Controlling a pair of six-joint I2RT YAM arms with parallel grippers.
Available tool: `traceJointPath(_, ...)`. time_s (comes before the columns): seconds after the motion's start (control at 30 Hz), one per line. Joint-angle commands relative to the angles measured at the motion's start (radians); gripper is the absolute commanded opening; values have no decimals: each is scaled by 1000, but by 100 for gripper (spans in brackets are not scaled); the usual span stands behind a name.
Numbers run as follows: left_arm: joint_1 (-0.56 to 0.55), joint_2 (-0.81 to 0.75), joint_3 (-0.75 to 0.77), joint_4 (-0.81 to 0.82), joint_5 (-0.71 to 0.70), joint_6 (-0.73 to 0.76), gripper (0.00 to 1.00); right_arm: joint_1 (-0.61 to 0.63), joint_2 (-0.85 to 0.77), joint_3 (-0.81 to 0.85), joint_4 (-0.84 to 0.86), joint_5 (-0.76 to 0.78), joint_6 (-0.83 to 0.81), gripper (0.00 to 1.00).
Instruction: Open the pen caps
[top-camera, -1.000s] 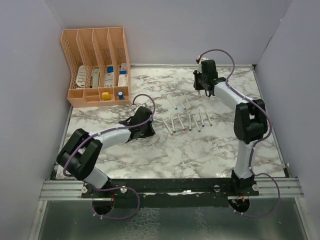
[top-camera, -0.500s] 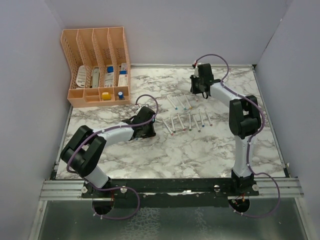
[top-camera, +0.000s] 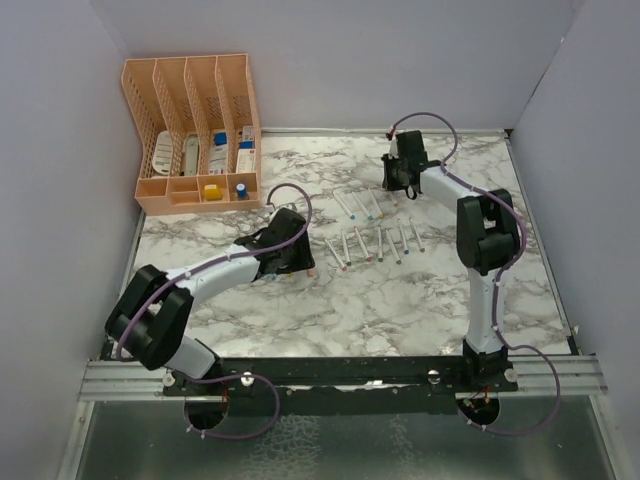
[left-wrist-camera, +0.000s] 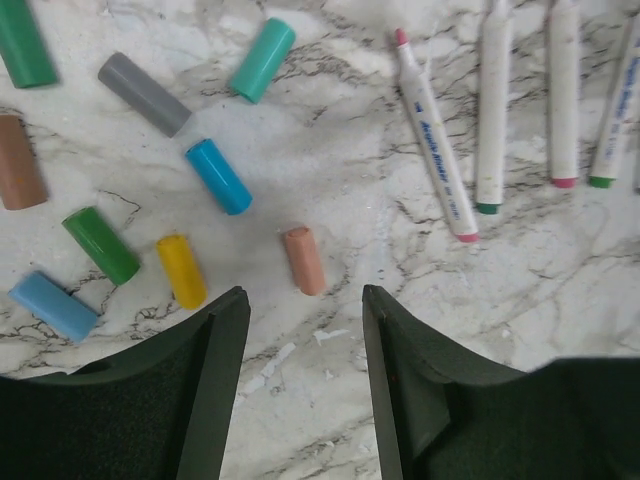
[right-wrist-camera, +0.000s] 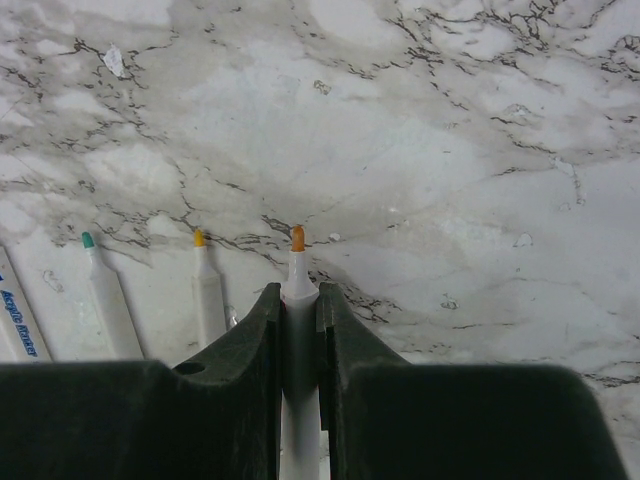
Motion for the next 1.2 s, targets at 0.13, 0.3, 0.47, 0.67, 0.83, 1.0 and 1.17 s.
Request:
traceJointPath(0.13,-5,-252,67,-38,-79,27,68,-11,48,5,5,-25,16,1)
traceJointPath(0.3,-5,-345,82,-88,-134,29,74,-13,59,7,-4,-31,22,4)
traceJointPath(0.47,-5,-415,74,-120,-178,24,74,-13,66,7,-11,-34,30,20)
traceJointPath(0.67,-5,-479,70,-166,-238,23,76,-14,66,4,-16,-30,37,36)
traceJointPath(0.83,-4,-523,79,-198,-280,24,91,-19,47,19,-25,-22,49,53)
traceJointPath(1.0,-4,-552,118,-236,-314,53,99,-25,-62,39,-22,13,68,87)
traceJointPath(1.17,-4,-605,151,-266,-364,92,99,-28,-253,-38,4,78,119,99)
